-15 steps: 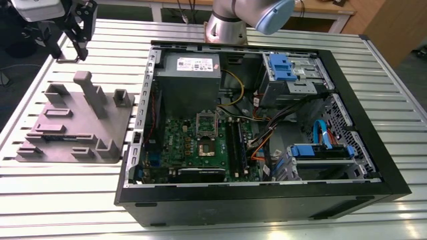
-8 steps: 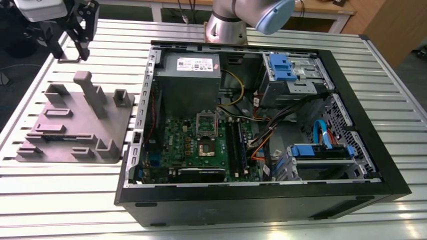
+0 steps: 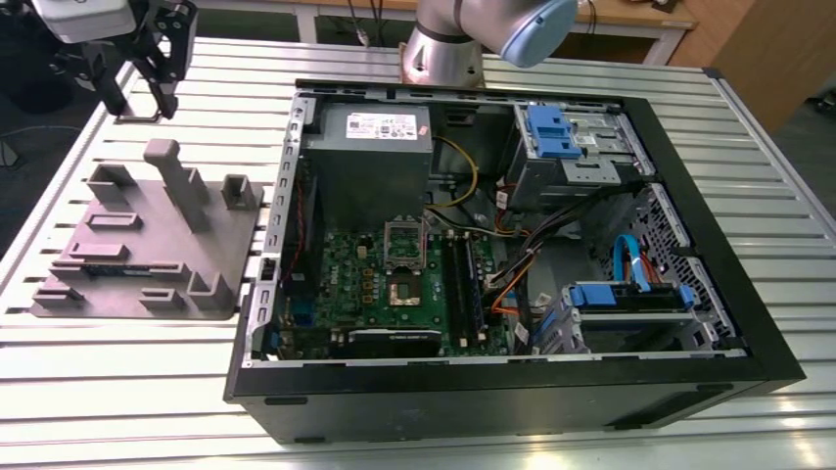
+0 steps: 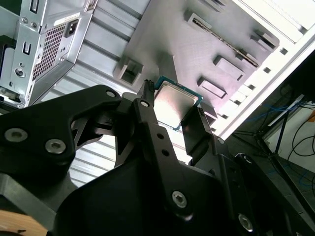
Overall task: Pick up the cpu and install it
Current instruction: 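Pick up the cpu and move it towards the insertion slot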
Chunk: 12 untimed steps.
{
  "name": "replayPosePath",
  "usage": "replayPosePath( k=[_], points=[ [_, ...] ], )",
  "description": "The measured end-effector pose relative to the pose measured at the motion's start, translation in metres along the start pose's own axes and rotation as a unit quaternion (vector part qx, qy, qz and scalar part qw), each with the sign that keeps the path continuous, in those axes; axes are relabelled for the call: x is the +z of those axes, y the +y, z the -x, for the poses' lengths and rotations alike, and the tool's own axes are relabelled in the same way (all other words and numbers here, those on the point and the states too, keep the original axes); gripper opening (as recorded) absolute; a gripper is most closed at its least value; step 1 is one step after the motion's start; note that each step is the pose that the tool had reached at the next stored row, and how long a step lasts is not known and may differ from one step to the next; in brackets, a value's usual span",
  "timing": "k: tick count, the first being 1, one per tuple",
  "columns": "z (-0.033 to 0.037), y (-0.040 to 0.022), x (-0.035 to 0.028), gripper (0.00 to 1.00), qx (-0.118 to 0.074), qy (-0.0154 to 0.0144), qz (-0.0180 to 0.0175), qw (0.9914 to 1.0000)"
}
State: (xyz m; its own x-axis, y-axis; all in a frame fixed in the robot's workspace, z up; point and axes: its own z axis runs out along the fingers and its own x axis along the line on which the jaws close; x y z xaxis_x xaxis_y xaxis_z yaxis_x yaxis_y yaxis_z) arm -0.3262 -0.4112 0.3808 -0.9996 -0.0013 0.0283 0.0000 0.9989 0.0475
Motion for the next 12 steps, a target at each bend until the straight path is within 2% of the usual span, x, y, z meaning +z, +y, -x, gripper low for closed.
replayPosePath(
  k=[3,12],
  points=[
    [0.0023,0.0,-0.0001,0.47,0.0,0.0,0.0,1.0],
    [0.0037,0.0,-0.0001,0.47,0.0,0.0,0.0,1.0]
  ],
)
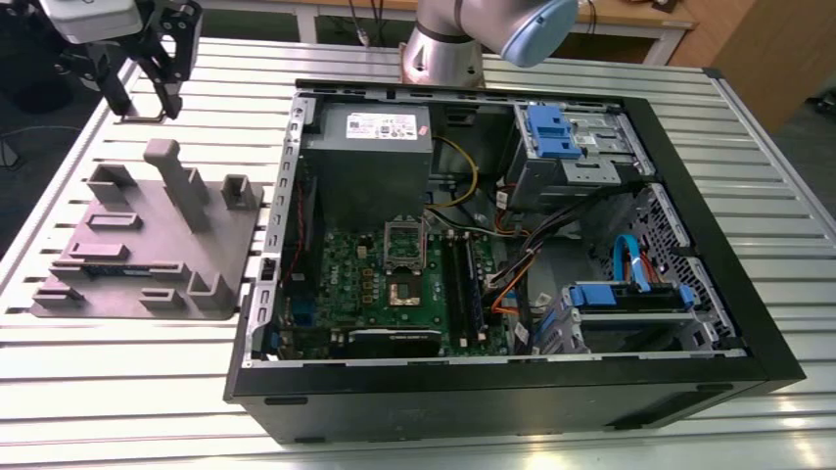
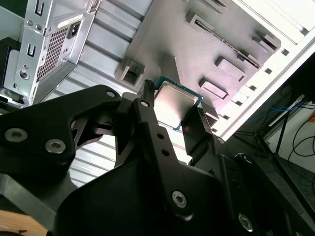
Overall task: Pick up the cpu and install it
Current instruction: 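Pick up the cpu and move it towards the insertion slot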
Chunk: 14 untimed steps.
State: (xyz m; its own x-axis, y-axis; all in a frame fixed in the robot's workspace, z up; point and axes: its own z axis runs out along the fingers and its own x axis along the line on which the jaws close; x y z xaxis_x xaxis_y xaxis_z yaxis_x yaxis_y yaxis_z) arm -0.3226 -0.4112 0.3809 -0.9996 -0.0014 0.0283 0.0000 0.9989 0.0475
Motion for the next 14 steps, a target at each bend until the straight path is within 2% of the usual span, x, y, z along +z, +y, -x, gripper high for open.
replayPosePath(
  k=[14],
  points=[
    [0.0049,0.0,-0.0001,0.47,0.0,0.0,0.0,1.0]
  ],
)
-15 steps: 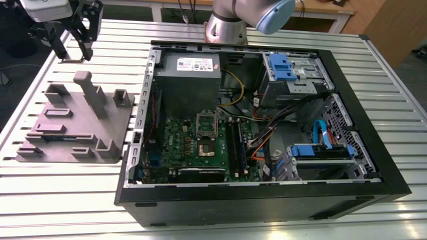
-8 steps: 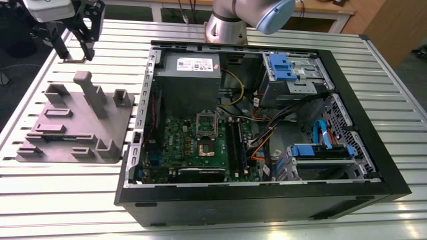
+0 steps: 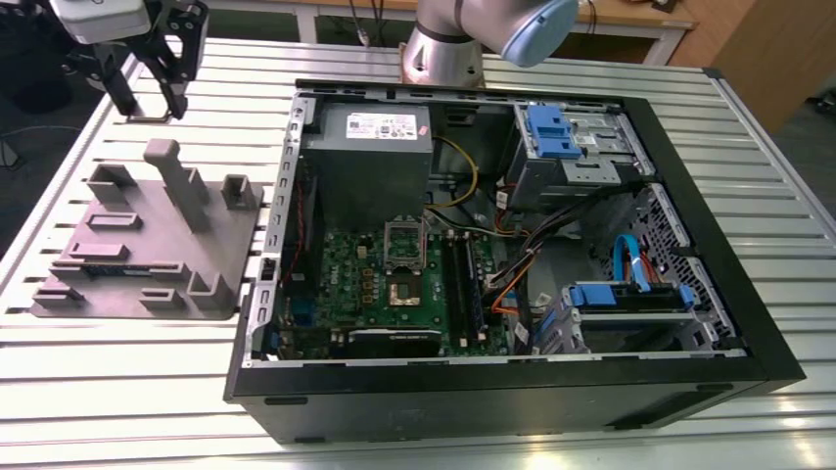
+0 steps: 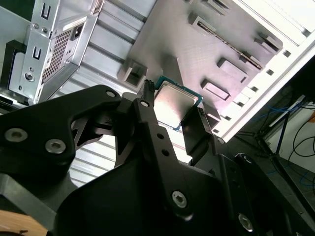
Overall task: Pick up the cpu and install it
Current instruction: 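Pick up the cpu and move it towards the insertion slot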
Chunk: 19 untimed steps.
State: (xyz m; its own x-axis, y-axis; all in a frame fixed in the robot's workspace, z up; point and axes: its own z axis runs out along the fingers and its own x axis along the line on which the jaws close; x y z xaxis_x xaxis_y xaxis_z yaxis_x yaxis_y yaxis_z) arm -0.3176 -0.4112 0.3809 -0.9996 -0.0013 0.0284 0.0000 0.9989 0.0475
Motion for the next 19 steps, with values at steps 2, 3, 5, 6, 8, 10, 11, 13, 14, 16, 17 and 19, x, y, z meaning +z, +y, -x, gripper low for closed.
replayPosePath(
  k=[2,3,5,6,8,10,11,13,14,16,17,19],
  points=[
    [0.0009,0.0,0.0,0.47,0.0,0.0,0.0,1.0],
    [0.0014,0.0,-0.0001,0.47,0.0,0.0,0.0,1.0],
    [0.0019,0.0,0.0,0.47,0.0,0.0,0.0,1.0],
    [0.0023,0.0,-0.0001,0.47,0.0,0.0,0.0,1.0],
    [0.0028,0.0,-0.0001,0.47,0.0,0.0,0.0,1.0],
    [0.0033,0.0,-0.0001,0.47,0.0,0.0,0.0,1.0],
    [0.0035,0.0,-0.0001,0.47,0.0,0.0,0.0,1.0],
    [0.0042,0.0,-0.0001,0.47,0.0,0.0,0.0,1.0],
    [0.0045,0.0,-0.0001,0.47,0.0,0.0,0.0,1.0],
    [0.0051,0.0,-0.0001,0.47,0.0,0.0,0.0,1.0],
    [0.0054,0.0,-0.0001,0.47,0.0,0.0,0.0,1.0],
    [0.006,0.0,-0.0002,0.47,0.0,0.0,0.0,1.0]
  ],
)
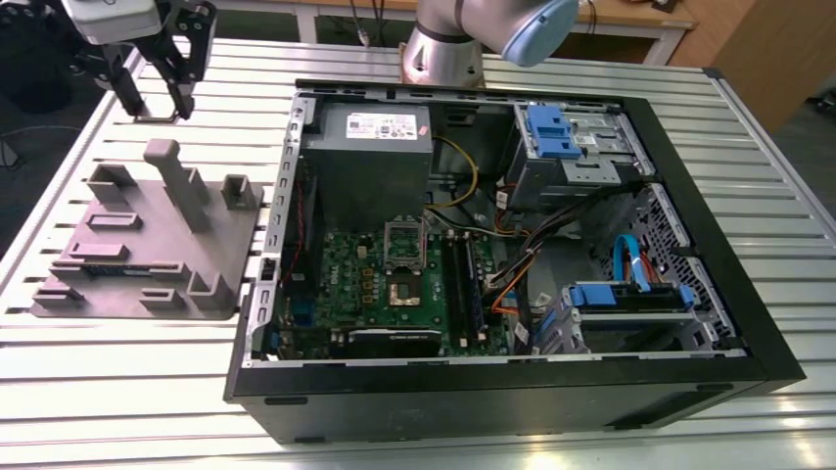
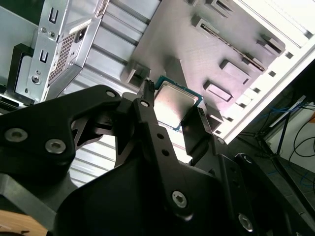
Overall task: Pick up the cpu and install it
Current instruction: 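Pick up the cpu and move it towards the insertion slot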
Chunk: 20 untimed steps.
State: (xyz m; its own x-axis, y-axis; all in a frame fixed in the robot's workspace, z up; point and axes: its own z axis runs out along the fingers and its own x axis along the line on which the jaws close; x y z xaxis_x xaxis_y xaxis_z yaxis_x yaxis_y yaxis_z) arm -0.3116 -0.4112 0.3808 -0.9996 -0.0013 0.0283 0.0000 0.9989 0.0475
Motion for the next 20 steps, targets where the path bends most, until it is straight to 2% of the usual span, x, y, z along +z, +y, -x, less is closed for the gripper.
replayPosePath(
  k=[5,9,11,20],
  points=[
    [0.0021,0.0,-0.0001,0.47,0.0,0.0,0.0,1.0],
    [0.0074,0.0,-0.0002,0.47,0.0,0.0,0.0,1.0],
    [0.0135,0.0,-0.0004,0.47,0.0,0.0,0.0,1.0],
    [0.054,0.0,-0.0013,0.47,0.0,0.0,0.0,1.0]
  ],
)
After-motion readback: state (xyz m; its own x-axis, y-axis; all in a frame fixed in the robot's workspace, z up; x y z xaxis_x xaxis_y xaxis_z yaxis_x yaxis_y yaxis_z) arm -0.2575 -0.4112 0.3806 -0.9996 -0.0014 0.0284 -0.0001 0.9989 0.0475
